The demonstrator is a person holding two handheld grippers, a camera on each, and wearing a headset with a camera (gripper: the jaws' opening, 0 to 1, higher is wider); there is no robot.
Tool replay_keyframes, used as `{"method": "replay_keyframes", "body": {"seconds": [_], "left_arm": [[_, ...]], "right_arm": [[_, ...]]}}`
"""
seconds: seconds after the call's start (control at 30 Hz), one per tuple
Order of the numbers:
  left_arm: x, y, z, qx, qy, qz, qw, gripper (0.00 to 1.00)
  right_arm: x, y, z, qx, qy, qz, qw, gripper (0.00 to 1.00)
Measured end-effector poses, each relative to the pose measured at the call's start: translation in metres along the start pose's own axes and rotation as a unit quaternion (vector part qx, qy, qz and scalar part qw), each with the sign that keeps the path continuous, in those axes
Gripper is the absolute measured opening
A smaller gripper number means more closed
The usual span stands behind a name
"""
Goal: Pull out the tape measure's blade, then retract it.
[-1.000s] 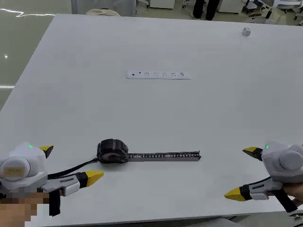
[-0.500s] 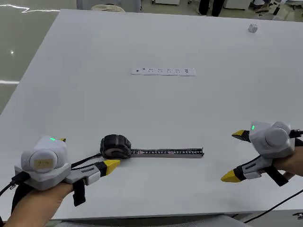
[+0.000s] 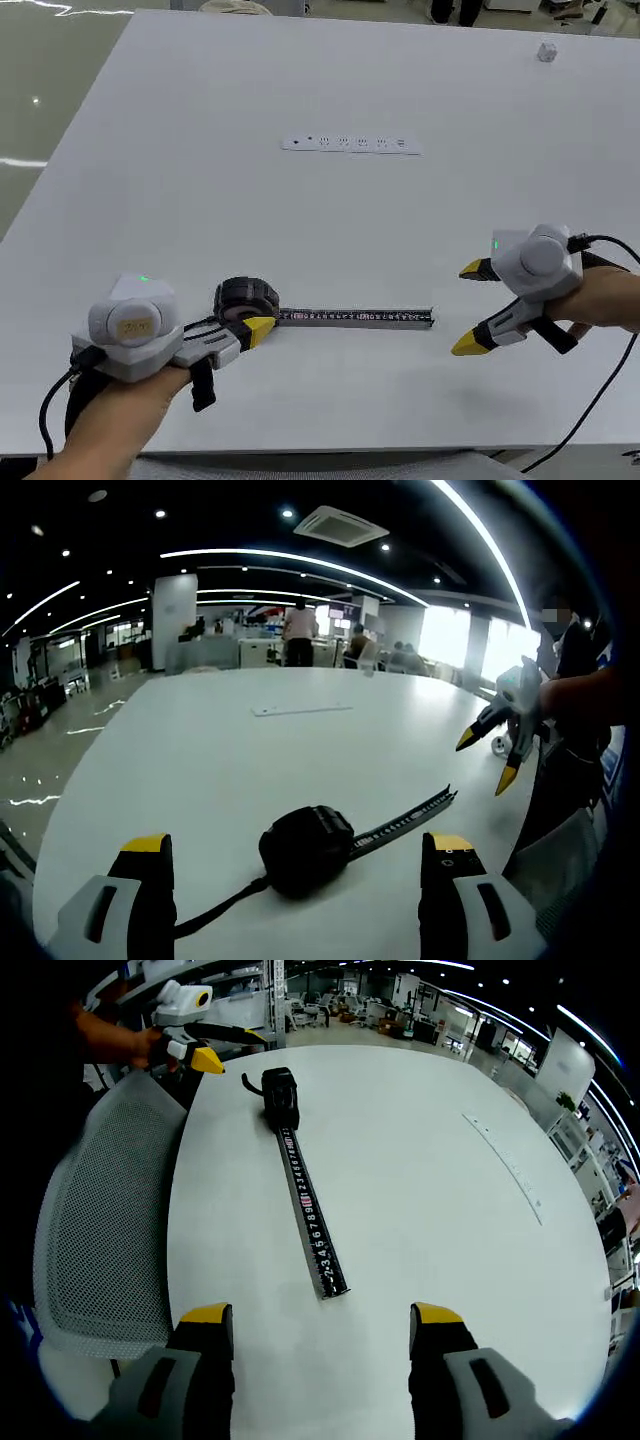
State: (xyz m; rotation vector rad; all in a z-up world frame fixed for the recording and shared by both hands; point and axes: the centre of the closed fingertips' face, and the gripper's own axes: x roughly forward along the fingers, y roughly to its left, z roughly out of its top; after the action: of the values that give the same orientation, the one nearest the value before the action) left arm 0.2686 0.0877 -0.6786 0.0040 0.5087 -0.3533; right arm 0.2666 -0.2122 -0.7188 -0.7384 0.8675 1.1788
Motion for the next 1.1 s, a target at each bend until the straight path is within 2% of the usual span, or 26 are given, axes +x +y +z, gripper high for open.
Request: {"method": "replay_keyframes", "body": {"seconds": [0.13,0.3,0.47,0.6,0.77,0.9,1.1], "left_arm": [[0.004,0.001,0.002,0.001,-0.006,0.013,0.9999,1.0],[0.01,-0.003,0.001,-0.008,-0.005,0.011,0.9999,1.0],[0.013,-0.006,-0.003,-0.008,-0.005,0.009,0.9999,1.0],[0.016,-0.007,-0.005,-0.008,-0.007,0.011,0.9999,1.0],[0.02,-0.009,-0.007,-0.014,-0.005,0.01,0.9998,1.0],[0.022,-0.007,-0.008,-0.016,-0.003,0.013,0.9998,1.0],[0.023,-0.004,-0.011,-0.022,0.0,0.016,0.9996,1.0]], "right_arm": [[0.011,-0.002,0.005,-0.018,0.014,0.017,0.9996,0.67],[0.025,-0.009,0.004,-0.029,0.029,0.027,0.9988,0.6],[0.034,-0.011,-0.003,-0.024,0.047,0.038,0.9979,0.45],[0.041,-0.014,-0.01,-0.023,0.056,0.04,0.9974,0.43],[0.053,-0.014,-0.019,-0.037,0.071,0.049,0.9956,0.4],[0.058,-0.012,-0.021,-0.055,0.073,0.057,0.9942,0.33],[0.062,-0.015,-0.023,-0.062,0.082,0.053,0.9933,0.25]]}}
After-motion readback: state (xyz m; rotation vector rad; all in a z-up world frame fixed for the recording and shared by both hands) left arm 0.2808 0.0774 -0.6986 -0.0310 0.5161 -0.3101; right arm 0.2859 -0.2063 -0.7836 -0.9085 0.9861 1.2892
